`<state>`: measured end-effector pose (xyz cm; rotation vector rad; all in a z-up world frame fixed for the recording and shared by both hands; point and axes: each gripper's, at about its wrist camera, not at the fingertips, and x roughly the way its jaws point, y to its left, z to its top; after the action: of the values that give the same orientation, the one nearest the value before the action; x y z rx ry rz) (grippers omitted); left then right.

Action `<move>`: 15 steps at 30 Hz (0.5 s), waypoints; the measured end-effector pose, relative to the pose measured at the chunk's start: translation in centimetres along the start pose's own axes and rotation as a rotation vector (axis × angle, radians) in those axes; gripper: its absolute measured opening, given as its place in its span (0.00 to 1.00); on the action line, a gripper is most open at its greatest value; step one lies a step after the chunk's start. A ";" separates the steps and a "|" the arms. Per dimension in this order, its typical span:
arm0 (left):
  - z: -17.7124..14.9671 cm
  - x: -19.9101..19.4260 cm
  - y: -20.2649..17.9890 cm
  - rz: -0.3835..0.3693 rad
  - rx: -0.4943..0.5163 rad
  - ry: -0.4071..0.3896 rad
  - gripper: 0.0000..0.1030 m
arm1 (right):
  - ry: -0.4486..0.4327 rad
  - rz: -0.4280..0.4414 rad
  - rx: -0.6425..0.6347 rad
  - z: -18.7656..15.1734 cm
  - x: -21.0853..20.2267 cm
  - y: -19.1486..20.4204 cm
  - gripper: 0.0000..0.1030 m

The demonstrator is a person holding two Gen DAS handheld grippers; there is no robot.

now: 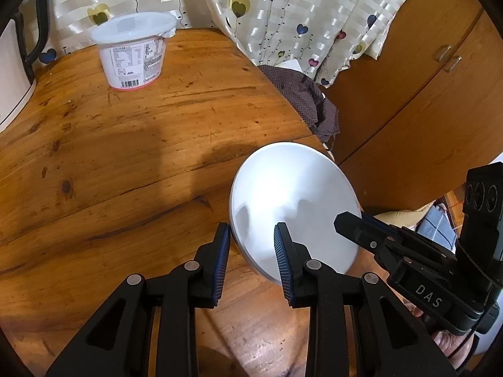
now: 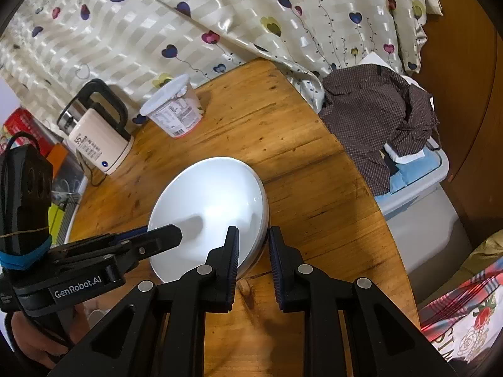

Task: Organize plates and bowls
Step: 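Close the right gripper on the rim of the white bowl, then lift the white bowl with the right gripper and carry it over the steel bowl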

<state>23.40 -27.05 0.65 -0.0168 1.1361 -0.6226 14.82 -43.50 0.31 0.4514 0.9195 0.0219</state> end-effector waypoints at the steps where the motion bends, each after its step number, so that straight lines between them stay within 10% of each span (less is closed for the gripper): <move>1: 0.0 -0.2 -0.1 0.000 0.003 -0.005 0.29 | -0.003 0.000 -0.002 0.0 -0.2 0.1 0.18; 15: -1.3 -4.1 -0.7 -0.007 0.008 -0.061 0.29 | -0.055 0.013 -0.033 -0.4 -3.6 2.2 0.18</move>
<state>20.83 -25.37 3.72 -0.0326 1.0750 -0.6295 12.69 -42.12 3.66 0.4256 0.8614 0.0365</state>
